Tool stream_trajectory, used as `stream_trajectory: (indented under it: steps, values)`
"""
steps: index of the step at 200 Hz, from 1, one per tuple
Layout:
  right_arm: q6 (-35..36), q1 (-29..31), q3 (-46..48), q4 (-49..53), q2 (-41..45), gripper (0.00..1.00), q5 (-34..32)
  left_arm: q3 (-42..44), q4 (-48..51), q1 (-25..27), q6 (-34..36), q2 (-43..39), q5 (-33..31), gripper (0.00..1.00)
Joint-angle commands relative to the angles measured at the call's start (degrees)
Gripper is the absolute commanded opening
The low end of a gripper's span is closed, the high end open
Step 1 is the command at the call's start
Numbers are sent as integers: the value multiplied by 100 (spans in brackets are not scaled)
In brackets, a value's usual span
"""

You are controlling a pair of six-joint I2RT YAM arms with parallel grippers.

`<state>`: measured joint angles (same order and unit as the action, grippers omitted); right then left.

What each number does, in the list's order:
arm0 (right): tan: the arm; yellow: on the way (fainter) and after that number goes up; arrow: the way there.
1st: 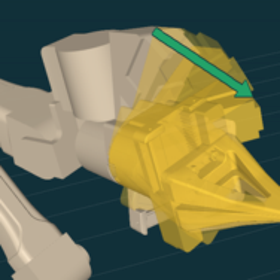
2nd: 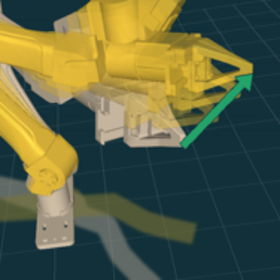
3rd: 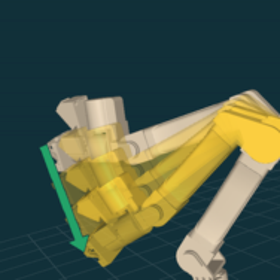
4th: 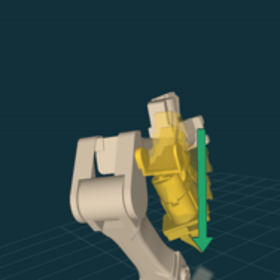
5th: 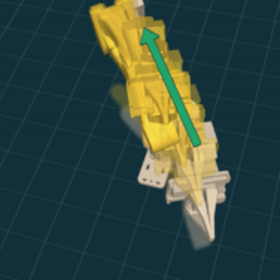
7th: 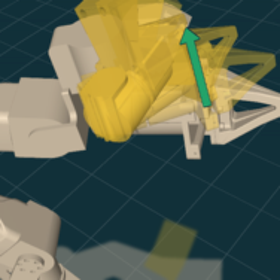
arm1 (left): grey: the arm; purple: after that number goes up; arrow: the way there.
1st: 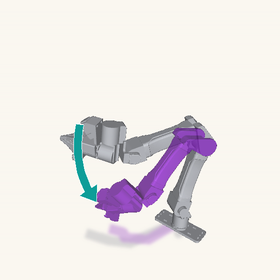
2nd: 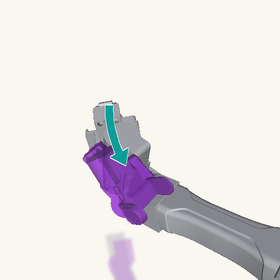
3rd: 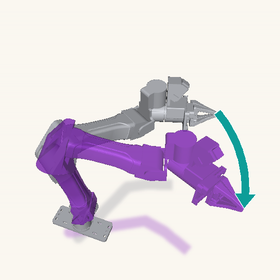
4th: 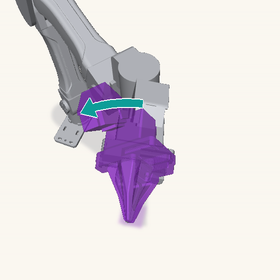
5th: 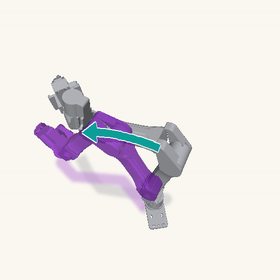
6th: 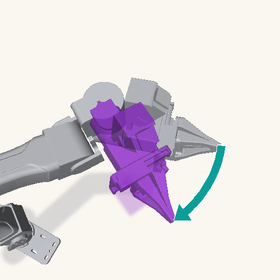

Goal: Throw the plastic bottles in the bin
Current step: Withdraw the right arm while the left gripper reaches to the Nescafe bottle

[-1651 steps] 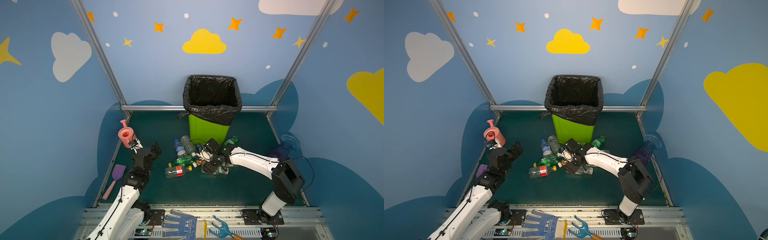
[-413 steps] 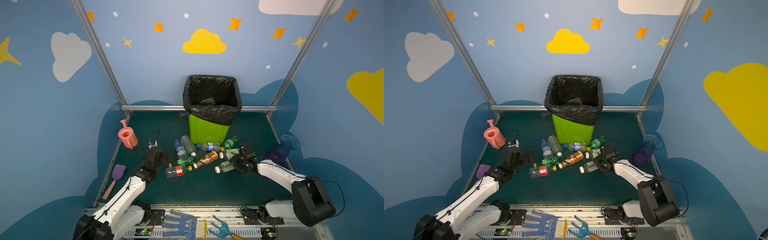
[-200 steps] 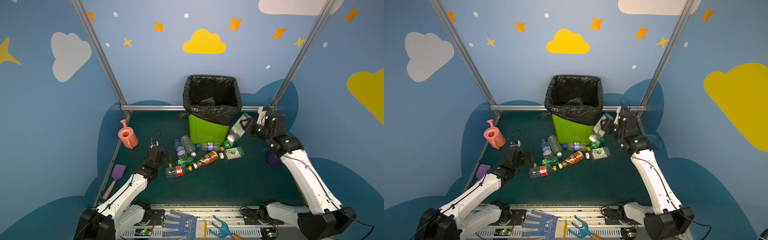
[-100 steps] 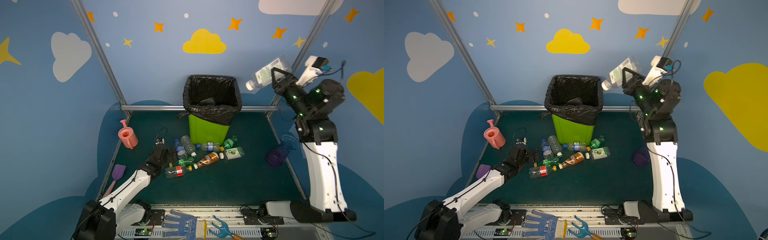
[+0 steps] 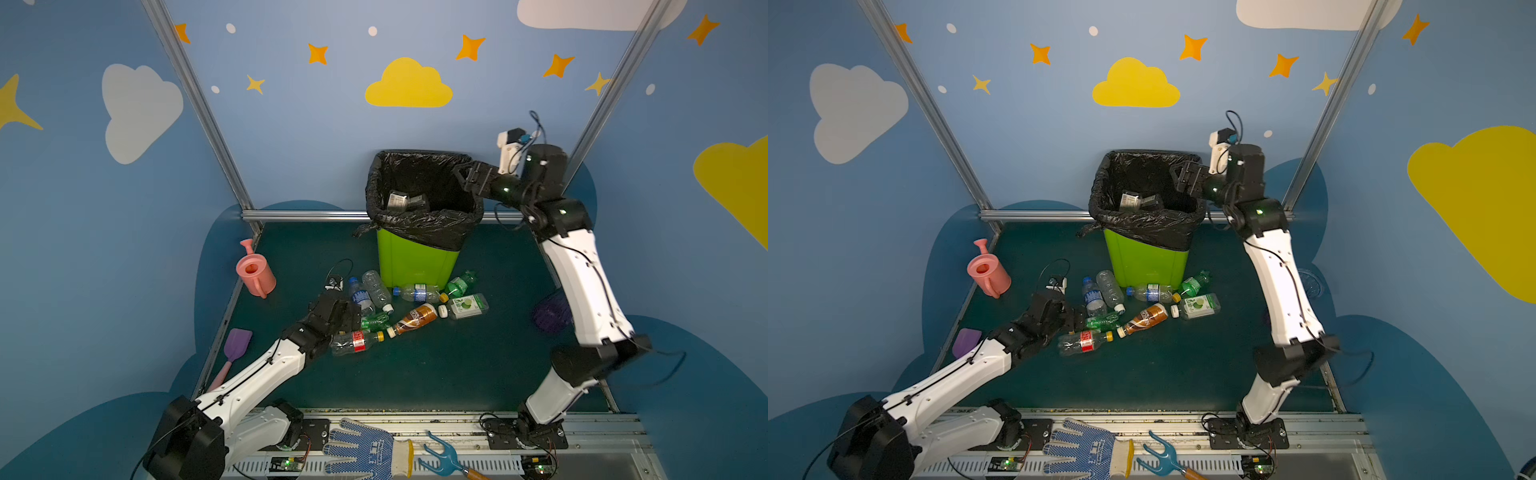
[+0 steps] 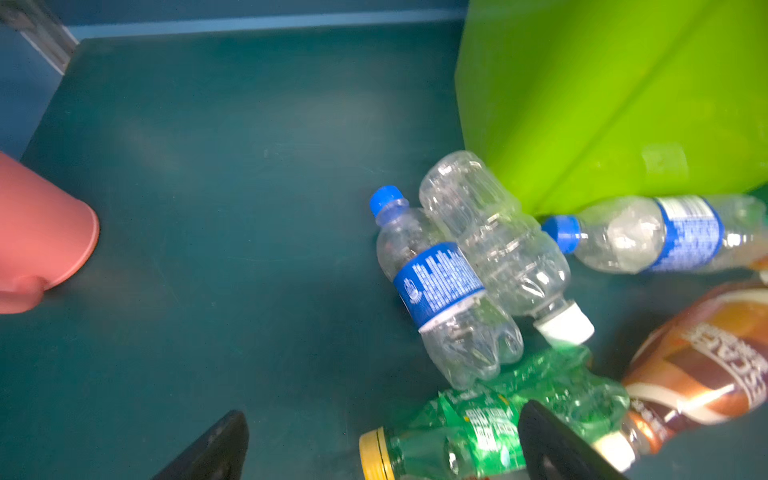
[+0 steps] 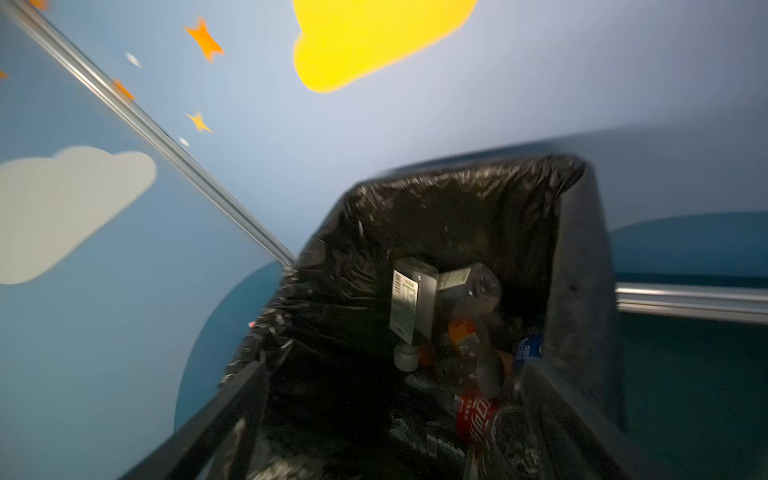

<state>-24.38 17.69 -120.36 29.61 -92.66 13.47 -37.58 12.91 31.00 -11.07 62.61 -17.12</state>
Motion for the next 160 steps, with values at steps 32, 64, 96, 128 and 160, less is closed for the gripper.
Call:
stream_trajectory:
  steps: [32,64,96,128,160]
  values:
    - [-330,-442,1784,-1321,1390,94,-314,-802,1153,331,1065,739,329,100]
    - [-931,-1014,3520,-1685,2186,94,-411,-1136,1414,769,1393,1333,408,100]
    - [-1345,-1518,5143,-1636,2858,94,-388,-1634,1454,1280,1653,1921,340,100]
    - [-1682,-1965,6595,-1493,3348,94,-154,-2389,1394,1658,1773,2718,478,100]
    - [-1841,-2256,7738,-1468,3807,94,-109,-3404,1721,1804,1909,3571,980,100]
